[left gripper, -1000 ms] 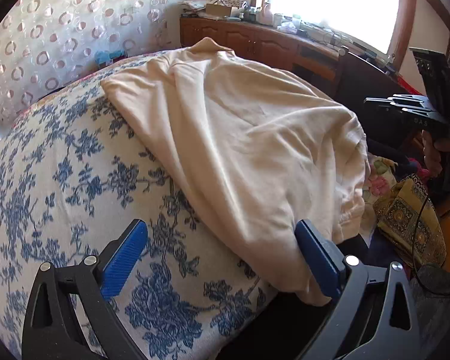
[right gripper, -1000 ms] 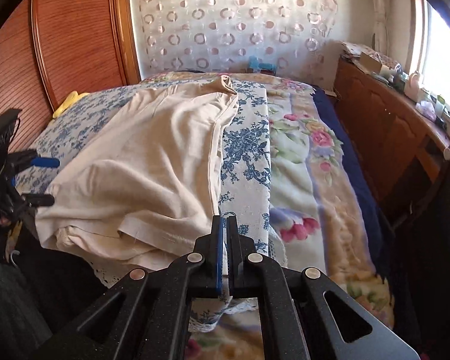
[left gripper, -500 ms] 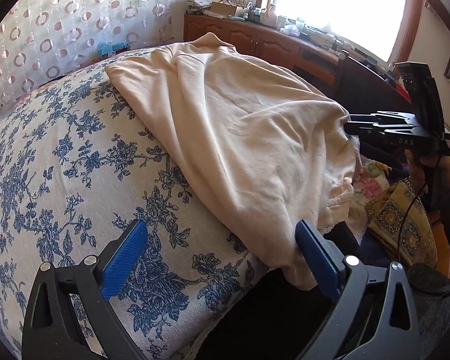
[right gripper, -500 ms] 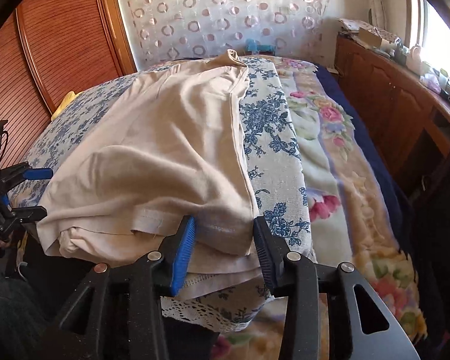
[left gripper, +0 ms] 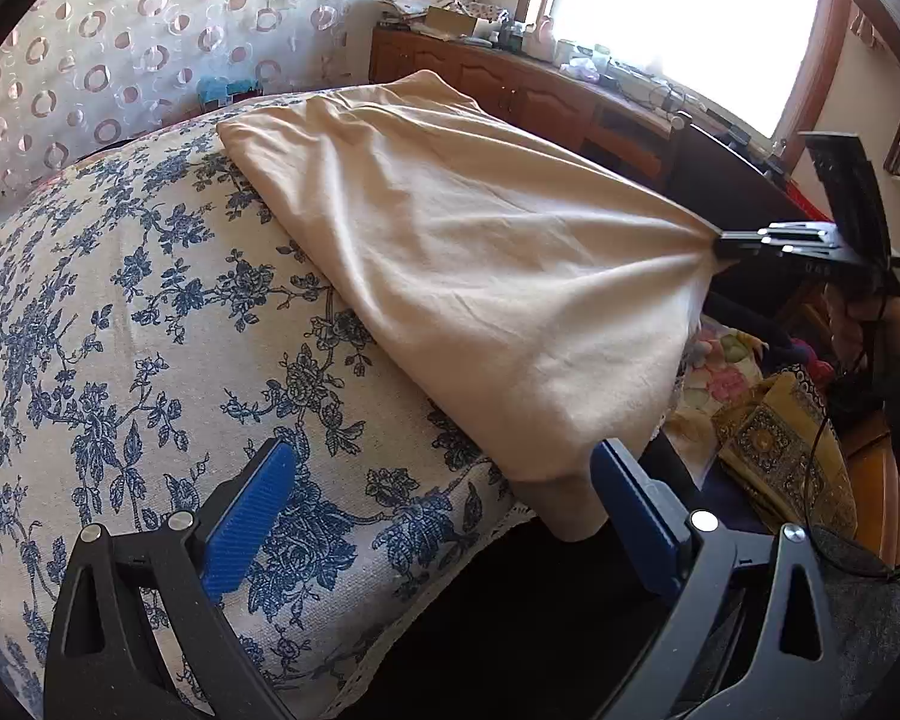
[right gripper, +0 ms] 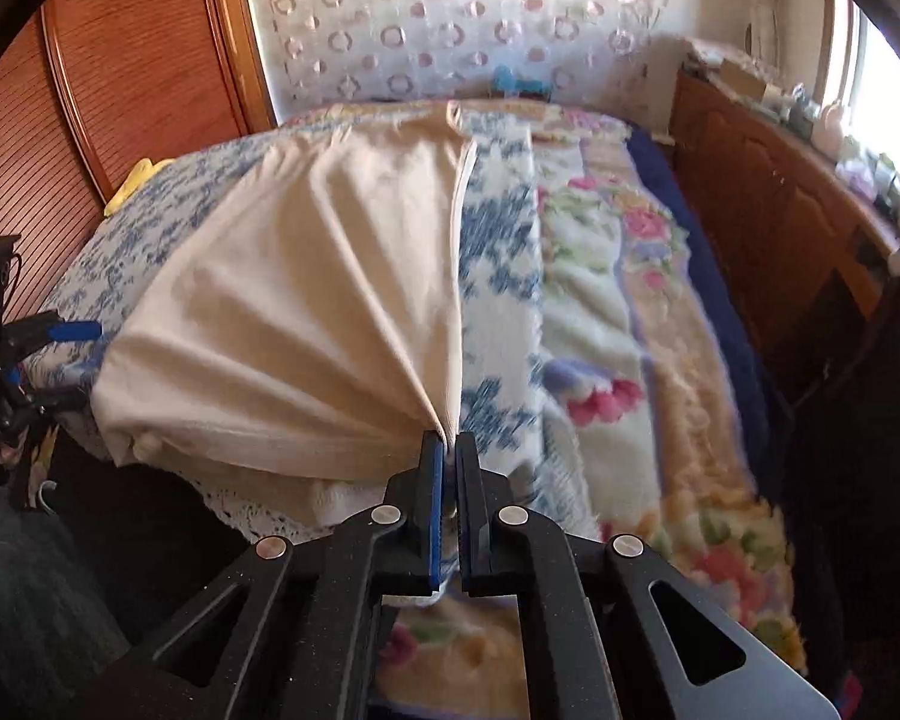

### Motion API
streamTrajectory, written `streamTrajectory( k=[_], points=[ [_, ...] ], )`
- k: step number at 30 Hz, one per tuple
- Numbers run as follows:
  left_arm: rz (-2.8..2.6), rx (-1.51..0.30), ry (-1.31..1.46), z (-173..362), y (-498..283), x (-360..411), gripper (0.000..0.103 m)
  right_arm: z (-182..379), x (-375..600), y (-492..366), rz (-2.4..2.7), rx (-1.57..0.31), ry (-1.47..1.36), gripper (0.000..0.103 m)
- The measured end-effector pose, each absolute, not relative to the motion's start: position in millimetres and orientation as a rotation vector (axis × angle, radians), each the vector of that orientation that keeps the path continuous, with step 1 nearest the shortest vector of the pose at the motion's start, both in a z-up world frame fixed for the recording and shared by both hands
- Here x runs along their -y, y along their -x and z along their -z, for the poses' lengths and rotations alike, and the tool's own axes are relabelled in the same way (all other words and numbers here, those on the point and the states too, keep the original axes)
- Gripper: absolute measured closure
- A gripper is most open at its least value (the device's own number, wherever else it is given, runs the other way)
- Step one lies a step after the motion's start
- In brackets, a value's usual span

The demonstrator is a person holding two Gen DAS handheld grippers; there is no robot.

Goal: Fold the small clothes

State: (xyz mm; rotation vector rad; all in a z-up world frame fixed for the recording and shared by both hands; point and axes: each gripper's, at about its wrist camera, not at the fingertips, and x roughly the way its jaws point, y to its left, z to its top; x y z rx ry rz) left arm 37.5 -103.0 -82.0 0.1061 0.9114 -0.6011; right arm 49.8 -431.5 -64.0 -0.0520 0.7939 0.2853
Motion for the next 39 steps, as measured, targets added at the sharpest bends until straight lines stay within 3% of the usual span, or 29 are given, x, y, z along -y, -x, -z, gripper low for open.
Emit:
streamTrajectory(
  k=[4,9,14,16,18,21,34,36,39],
  points=[
    [0.612,-0.902,-0.115,78.6,-34.2,106.7,0.003,71.3,425.4,-54.2,-0.278,-0.784,0.041,0.1],
    [0.666,-0.905,-0.116,75.8,-26.4,118.8,0.02,67.3,422.2,-50.5,-0.284,-0.745,0.012,0.1],
    [0.681,-0.961,-0.147,87.8,-19.6,132.6,0.021,70.5,415.6,-44.8,-0.284,-0.731,0.016,0.1],
    [0.668,-0.951,-0.18,89.1,-14.5,136.0,0.028,71.8,413.8,-45.5,-0.281,-0.73,0.025,0.1],
    [0.66,-0.946,-0.193,88.4,-12.3,137.6,0.044,72.6,413.1,-46.0,-0.277,-0.73,0.033,0.1],
    [0.666,-0.953,-0.177,86.7,-8.5,134.7,0.057,71.5,413.5,-46.9,-0.274,-0.726,0.041,0.1],
    [0.732,-0.972,-0.166,91.9,-1.7,140.7,0.06,69.4,414.8,-48.1,-0.283,-0.719,0.054,0.1],
    [0.734,-0.972,-0.182,92.1,-1.6,141.7,0.093,69.9,416.1,-48.4,-0.284,-0.718,0.055,0.1],
    [0.786,-0.976,-0.145,85.4,-1.5,133.2,0.099,70.2,419.2,-49.0,-0.286,-0.722,0.055,0.1]
  ],
)
